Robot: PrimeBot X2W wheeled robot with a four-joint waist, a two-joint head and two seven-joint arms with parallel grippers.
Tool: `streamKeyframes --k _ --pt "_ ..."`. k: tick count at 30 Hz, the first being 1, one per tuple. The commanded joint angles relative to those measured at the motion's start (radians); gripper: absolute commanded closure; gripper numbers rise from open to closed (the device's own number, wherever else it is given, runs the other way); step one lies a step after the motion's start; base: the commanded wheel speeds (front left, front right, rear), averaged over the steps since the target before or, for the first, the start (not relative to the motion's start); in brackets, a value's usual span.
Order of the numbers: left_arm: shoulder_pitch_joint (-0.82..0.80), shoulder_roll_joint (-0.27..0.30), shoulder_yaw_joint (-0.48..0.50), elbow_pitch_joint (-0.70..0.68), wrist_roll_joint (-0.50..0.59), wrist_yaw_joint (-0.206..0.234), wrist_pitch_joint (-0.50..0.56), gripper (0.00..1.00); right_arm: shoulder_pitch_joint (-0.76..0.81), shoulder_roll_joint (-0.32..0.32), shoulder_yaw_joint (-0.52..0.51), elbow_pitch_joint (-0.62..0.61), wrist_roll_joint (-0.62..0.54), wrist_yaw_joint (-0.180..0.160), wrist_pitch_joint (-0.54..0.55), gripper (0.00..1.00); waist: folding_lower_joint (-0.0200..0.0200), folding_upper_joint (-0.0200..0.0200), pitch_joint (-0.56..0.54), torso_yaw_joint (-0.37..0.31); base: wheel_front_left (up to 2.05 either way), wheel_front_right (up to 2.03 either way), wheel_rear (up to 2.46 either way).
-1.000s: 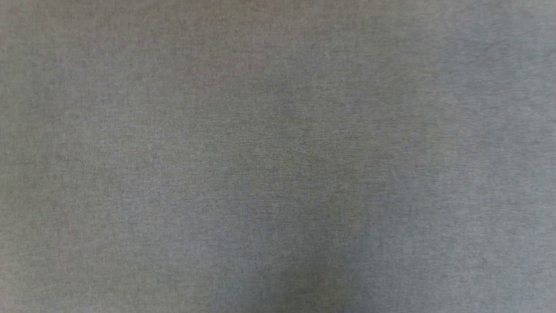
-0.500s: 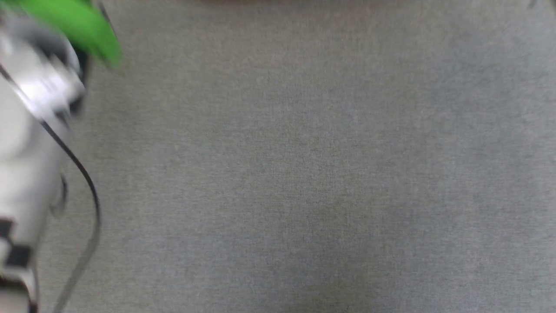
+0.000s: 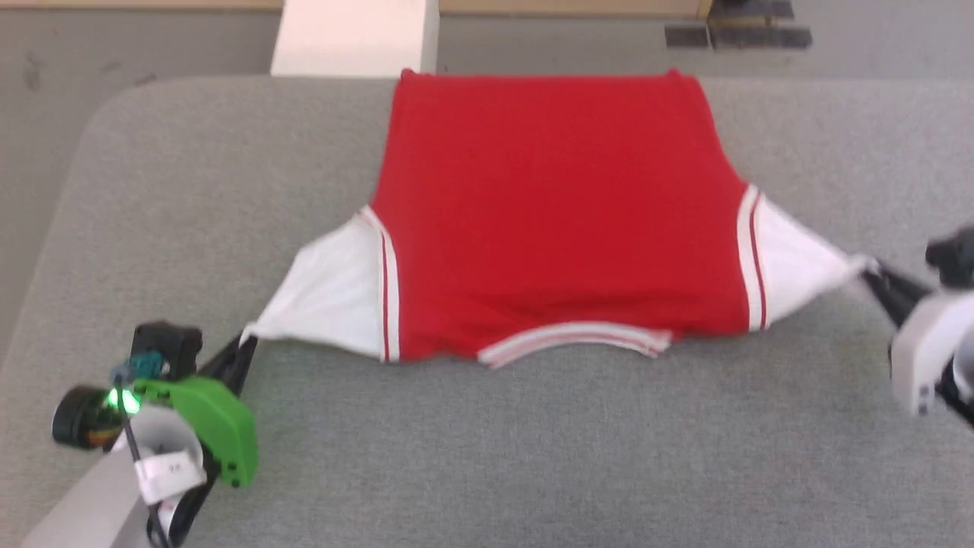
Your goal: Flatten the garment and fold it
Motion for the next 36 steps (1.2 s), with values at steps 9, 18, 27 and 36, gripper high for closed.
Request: streamKeyframes --k 9,18,27,36 --pt "0.17 0.095 -0.008 -0.107 -0.074 0.032 0.111 1.0 0.229 -0.077 -0.024 -0.119 0.036 -0.002 0.129 1.0 0.0001 0.0 -0.129 0.017 0.0 0.0 0.0" --pt "0.342 0.173 -0.028 -0.24 -0.166 0.086 0.258 1.0 0.454 -0.131 -0.125 -0.285 0.138 -0.002 0.368 1.0 0.0001 0.0 -0.166 0.019 0.0 0.0 0.0" --pt "0.379 0.125 -0.074 -0.289 -0.19 0.082 0.29 1.0 0.613 -0.076 -0.243 -0.351 0.118 -0.002 0.48 1.0 0.0001 0.0 -0.159 0.03 0.0 0.0 0.0" --pt "0.352 0.105 -0.085 -0.356 -0.177 0.075 0.288 1.0 0.591 -0.04 -0.4 -0.444 0.128 -0.002 0.595 0.0 0.0001 0.0 -0.113 0.071 0.0 0.0 0.0"
